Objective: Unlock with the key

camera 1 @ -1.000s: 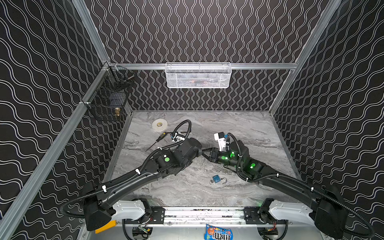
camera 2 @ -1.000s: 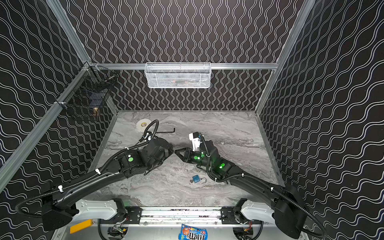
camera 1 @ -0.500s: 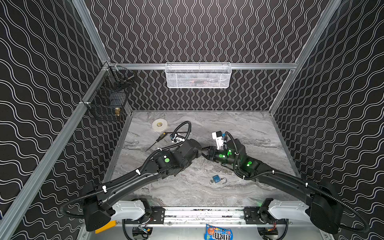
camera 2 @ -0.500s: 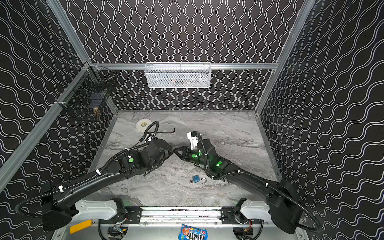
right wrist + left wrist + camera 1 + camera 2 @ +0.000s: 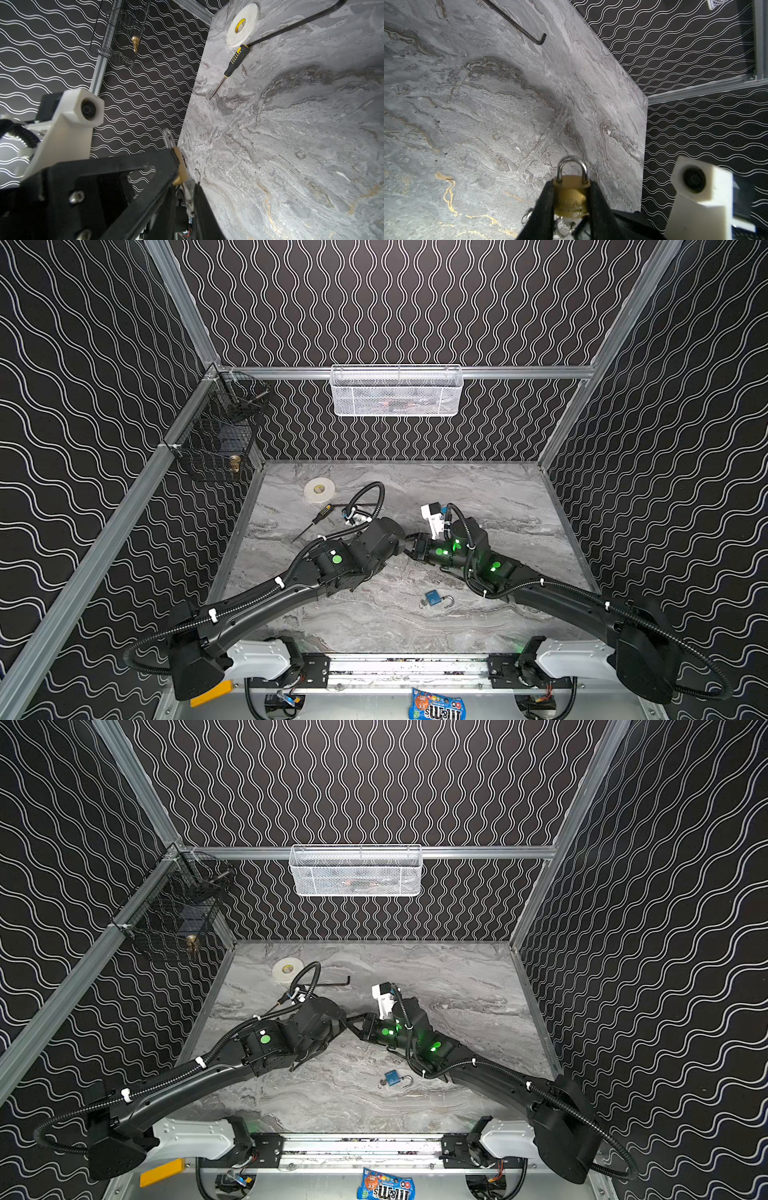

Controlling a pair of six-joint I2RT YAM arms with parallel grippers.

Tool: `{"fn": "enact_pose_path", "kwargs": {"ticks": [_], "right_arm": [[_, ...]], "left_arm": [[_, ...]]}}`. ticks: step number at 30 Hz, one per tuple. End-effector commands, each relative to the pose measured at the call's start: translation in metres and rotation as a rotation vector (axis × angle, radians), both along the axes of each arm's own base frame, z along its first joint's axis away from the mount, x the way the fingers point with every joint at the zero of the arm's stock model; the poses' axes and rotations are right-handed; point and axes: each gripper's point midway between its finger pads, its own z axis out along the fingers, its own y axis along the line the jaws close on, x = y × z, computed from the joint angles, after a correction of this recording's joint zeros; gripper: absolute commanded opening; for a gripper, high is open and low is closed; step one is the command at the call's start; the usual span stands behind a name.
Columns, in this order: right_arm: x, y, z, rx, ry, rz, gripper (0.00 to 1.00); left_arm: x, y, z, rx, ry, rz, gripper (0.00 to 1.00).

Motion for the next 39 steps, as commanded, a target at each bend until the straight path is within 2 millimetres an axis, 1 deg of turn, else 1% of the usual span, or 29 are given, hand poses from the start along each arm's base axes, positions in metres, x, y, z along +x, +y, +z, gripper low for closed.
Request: {"fn": "enact_pose_path", "kwargs": {"ticks": [1,5,9,18,22,30,35,39], "right_arm": [[0.000,0.002,0.003,0.013,-0.028,0.009,0.18],[0.000,0.001,-0.001,0.002,-0.029,0.005,0.16],[0.000,0.002,-0.002,0.003,-0.030,0.011,0.13],[-0.002,0.003,0.007,0.036,-0.043,0.020,0.05],[-0.004,0.004,0.018,0.076,-0.038,0.028,0.00],[-0.007,0.005,0.035,0.167,0.014,0.032,0.00],[-0.010,0.009,0.040,0.216,0.068,0.046,0.00],[-0.010,0.007,0.044,0.246,0.088,0.041,0.00]], "left_arm": [[0.005,-0.003,0.010,-0.034,-0.029,0.014,0.04],[0.006,-0.006,0.010,-0.038,-0.028,0.009,0.04],[0.006,-0.008,0.011,-0.050,-0.027,0.002,0.04],[0.003,-0.013,0.017,-0.106,-0.039,-0.026,0.04],[0.001,-0.017,0.019,-0.150,-0.043,-0.040,0.04],[0.000,-0.023,0.030,-0.247,-0.075,-0.061,0.03],[-0.001,-0.031,0.043,-0.314,-0.098,-0.087,0.00],[-0.002,-0.035,0.046,-0.351,-0.100,-0.096,0.00]]}}
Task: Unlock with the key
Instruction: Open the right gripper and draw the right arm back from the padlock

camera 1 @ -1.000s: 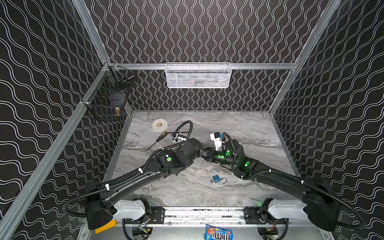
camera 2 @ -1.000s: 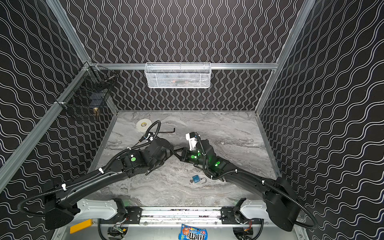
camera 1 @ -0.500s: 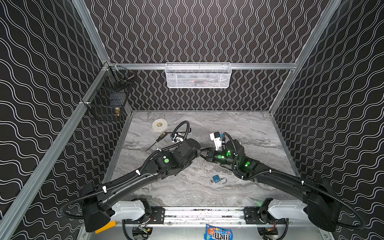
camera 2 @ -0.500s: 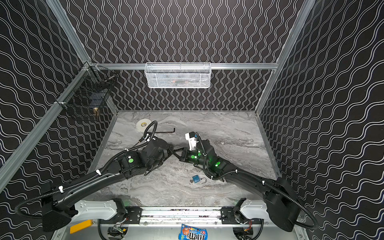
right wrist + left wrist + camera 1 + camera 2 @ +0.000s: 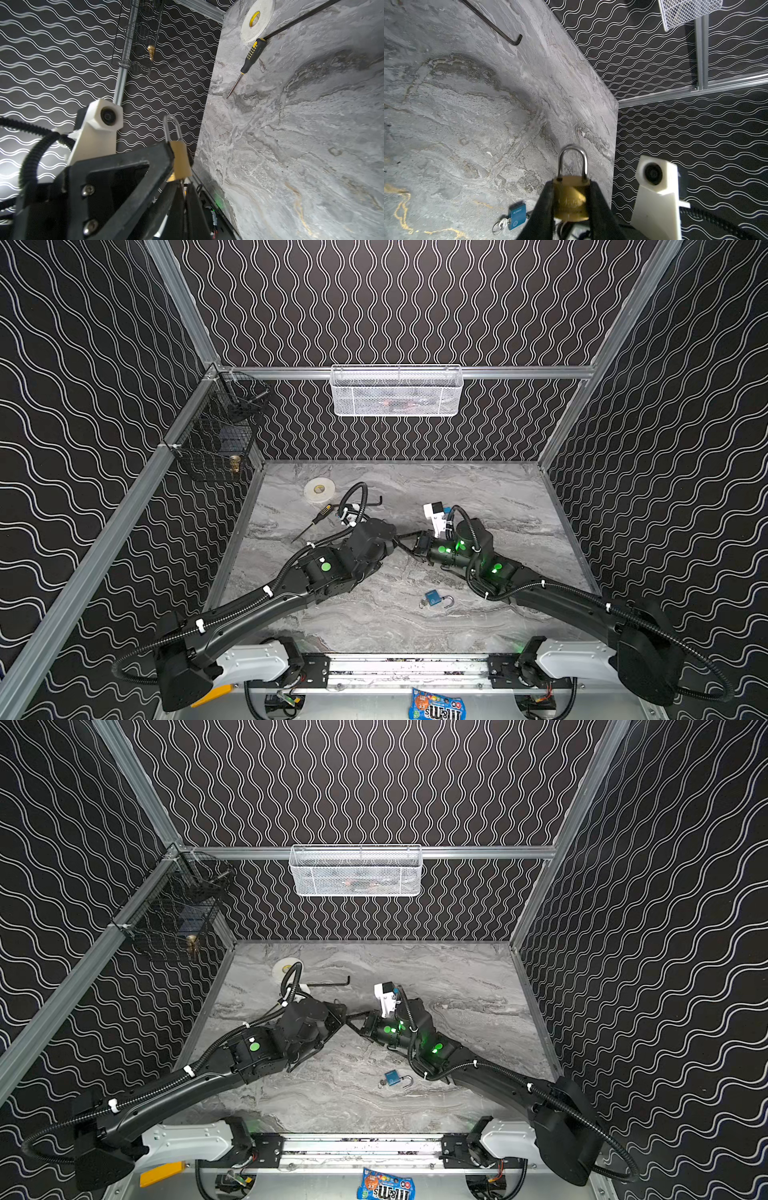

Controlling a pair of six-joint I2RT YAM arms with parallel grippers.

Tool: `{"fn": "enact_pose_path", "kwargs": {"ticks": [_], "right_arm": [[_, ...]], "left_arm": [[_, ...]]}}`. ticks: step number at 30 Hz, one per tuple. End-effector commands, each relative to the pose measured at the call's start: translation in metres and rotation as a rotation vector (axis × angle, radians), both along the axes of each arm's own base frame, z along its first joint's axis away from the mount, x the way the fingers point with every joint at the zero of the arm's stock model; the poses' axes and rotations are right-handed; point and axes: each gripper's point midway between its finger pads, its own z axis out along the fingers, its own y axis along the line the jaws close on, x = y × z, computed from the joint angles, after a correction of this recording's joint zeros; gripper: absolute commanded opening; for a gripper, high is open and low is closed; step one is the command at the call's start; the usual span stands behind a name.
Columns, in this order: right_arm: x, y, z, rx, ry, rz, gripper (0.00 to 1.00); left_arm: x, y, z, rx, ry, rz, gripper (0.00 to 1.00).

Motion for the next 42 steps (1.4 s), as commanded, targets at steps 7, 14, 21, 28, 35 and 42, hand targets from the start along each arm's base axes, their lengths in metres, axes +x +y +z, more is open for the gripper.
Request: {"fn": "enact_pose_path", "kwargs": {"ticks": [7,14,21,28,35,42], "right_arm": [[-0.006,0.003,0.025,0.071,-0.047,0.032,0.00],[-0.006,0.001,0.019,-0.001,-0.105,0.035,0.03],[-0.010,-0.014,0.033,-0.015,-0.182,0.002,0.33],[-0.006,-0.043,0.044,-0.131,-0.257,-0.065,0.57],[0.007,-0.059,0.036,-0.277,-0.243,0.039,0.69],[0.013,-0.047,0.025,-0.417,-0.237,0.156,0.74]], "left_arm": [[-0.002,-0.026,0.026,-0.172,-0.026,-0.074,0.00],[0.003,-0.011,0.026,-0.059,-0.060,-0.043,0.00],[0.013,-0.001,0.038,0.112,-0.169,-0.098,0.00],[0.011,0.007,0.054,0.382,-0.392,-0.273,0.00],[-0.006,0.009,0.041,0.567,-0.657,-0.429,0.00],[-0.015,0.014,0.018,0.690,-0.812,-0.486,0.00]]}}
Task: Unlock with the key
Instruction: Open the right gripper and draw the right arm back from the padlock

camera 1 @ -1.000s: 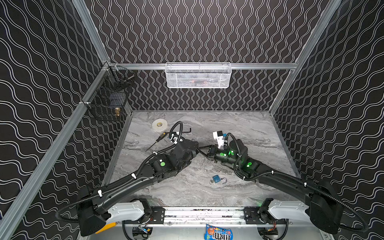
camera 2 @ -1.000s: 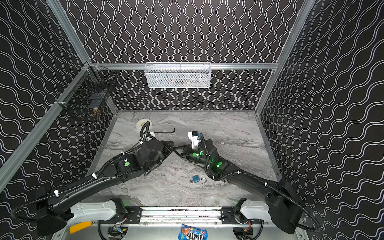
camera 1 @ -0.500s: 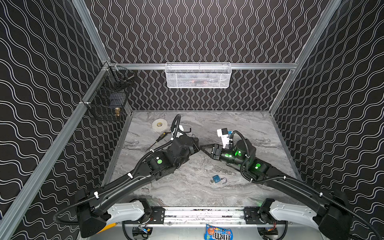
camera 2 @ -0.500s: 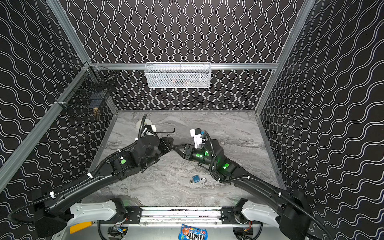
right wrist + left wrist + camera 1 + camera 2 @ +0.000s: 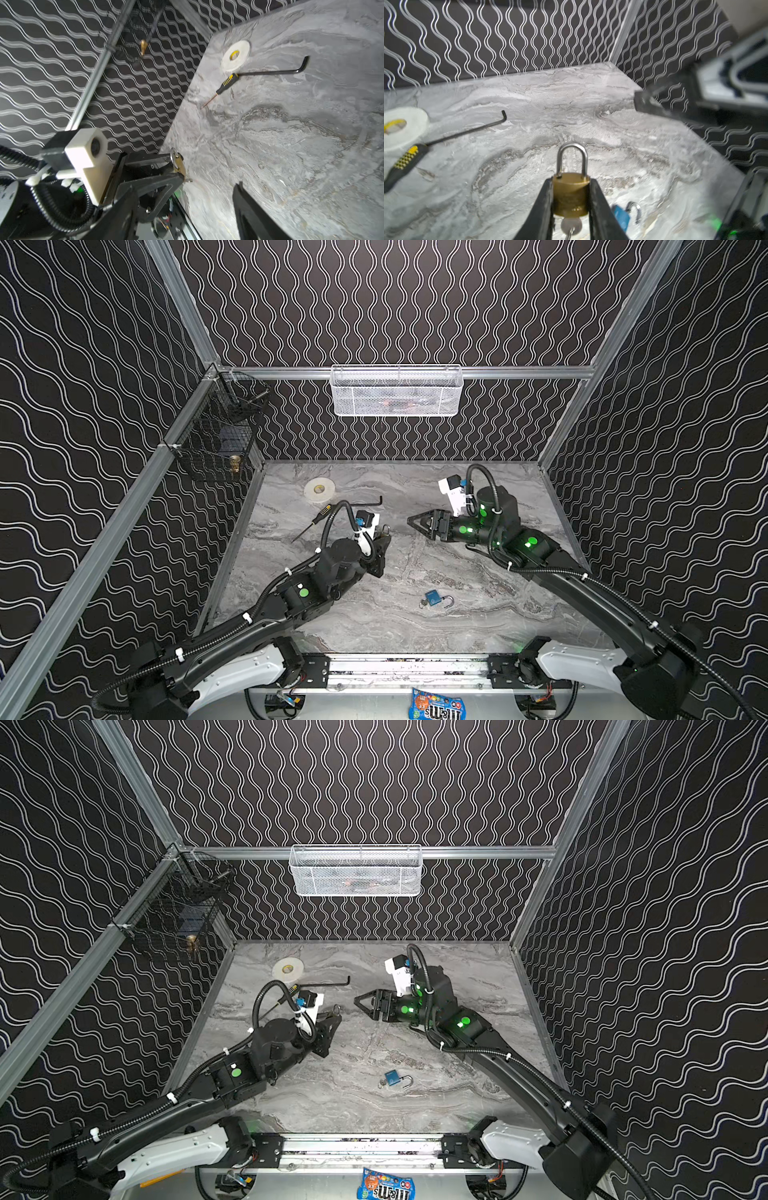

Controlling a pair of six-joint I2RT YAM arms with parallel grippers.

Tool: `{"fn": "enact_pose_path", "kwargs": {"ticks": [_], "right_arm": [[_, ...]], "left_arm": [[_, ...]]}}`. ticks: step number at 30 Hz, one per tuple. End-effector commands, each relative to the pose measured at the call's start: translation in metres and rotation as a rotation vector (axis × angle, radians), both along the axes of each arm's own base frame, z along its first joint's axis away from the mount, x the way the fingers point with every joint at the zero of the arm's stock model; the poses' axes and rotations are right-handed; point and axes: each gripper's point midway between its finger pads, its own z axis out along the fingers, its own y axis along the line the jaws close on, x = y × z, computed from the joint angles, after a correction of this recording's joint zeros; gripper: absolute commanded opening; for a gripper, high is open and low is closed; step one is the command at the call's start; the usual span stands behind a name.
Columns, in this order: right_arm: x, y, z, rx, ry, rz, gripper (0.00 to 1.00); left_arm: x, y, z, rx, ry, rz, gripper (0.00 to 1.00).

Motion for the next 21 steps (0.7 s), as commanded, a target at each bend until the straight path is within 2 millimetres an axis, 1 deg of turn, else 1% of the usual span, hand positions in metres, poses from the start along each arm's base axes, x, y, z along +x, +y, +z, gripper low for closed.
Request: {"fn": "enact_pose_path", "kwargs": {"ticks": [1,3,7,15,21], "right_arm": [[-0.009,0.001,-0.022,-0.109,0.037,0.077,0.74],[-0.008,0.005,-0.022,-0.125,0.041,0.093,0.75],[-0.007,0.014,-0.022,-0.178,0.030,0.115,0.76],[0.002,0.026,-0.027,-0.257,0.011,0.117,0.77],[0.012,0.024,-0.039,-0.349,0.010,0.076,0.78]], "left_arm": [[-0.002,-0.009,0.026,-0.005,-0.189,-0.076,0.00],[-0.006,-0.013,0.026,-0.004,-0.219,-0.118,0.00],[-0.008,-0.017,0.025,0.002,-0.239,-0.142,0.00],[-0.007,-0.018,0.020,0.014,-0.234,-0.142,0.00],[-0.008,-0.015,0.017,0.004,-0.235,-0.133,0.00]]}}
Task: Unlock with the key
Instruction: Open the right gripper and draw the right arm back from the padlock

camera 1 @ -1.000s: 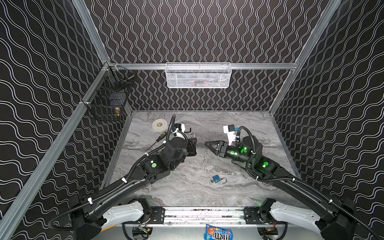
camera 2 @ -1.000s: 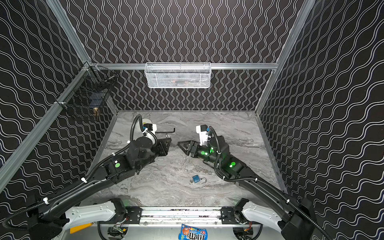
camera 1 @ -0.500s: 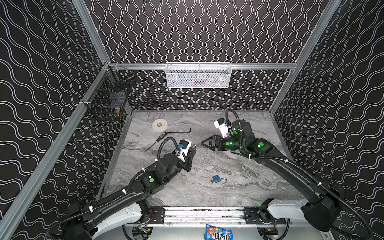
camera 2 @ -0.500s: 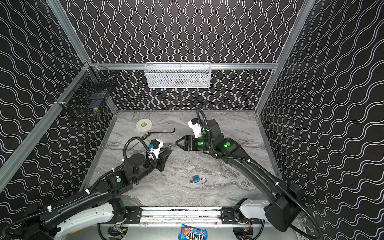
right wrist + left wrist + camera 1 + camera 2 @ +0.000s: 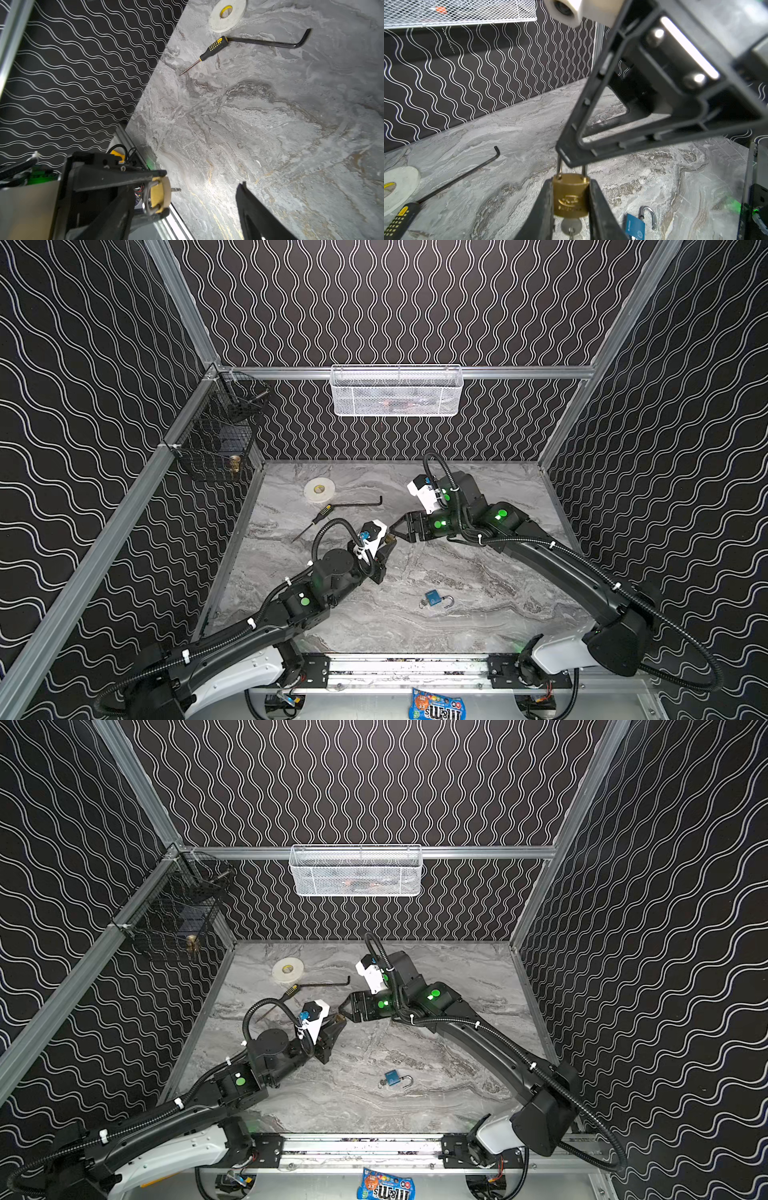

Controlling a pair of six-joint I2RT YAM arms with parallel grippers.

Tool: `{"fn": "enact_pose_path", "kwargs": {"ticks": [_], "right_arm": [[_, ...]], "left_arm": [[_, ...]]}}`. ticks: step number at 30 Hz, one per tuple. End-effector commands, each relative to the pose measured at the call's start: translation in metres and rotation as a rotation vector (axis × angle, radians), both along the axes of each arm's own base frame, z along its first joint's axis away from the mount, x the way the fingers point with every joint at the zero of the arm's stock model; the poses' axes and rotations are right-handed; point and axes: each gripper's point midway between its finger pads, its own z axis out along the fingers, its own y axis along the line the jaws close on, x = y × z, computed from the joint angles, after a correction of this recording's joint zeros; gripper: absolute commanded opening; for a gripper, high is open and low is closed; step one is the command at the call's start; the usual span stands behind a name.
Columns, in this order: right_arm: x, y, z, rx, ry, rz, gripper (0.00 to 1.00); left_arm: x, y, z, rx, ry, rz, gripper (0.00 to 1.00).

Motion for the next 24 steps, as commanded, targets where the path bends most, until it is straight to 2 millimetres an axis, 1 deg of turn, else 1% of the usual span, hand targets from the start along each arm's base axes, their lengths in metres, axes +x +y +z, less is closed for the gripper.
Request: {"fn": "enact_pose_path", "kwargs": {"ticks": [1,6,13,18,24], "right_arm": [[0.004,-0.005,-0.007,-0.062,-0.014,-0.016,0.78],[0.011,-0.007,-0.010,-0.092,-0.020,-0.038,0.78],[0.015,-0.013,-0.012,-0.147,-0.040,-0.048,0.78],[0.014,-0.016,-0.013,-0.158,-0.046,-0.044,0.79],[0.005,-0.013,-0.012,-0.124,-0.040,-0.007,0.79]], "left_arm": [[0.000,-0.001,0.014,-0.025,-0.057,-0.011,0.00],[0.000,0.000,0.011,-0.014,-0.054,-0.005,0.00],[0.001,0.003,0.012,-0.019,-0.061,0.011,0.00],[0.002,0.004,0.011,-0.025,-0.061,0.021,0.00],[0.003,0.002,0.013,-0.030,-0.060,0.015,0.00]]}}
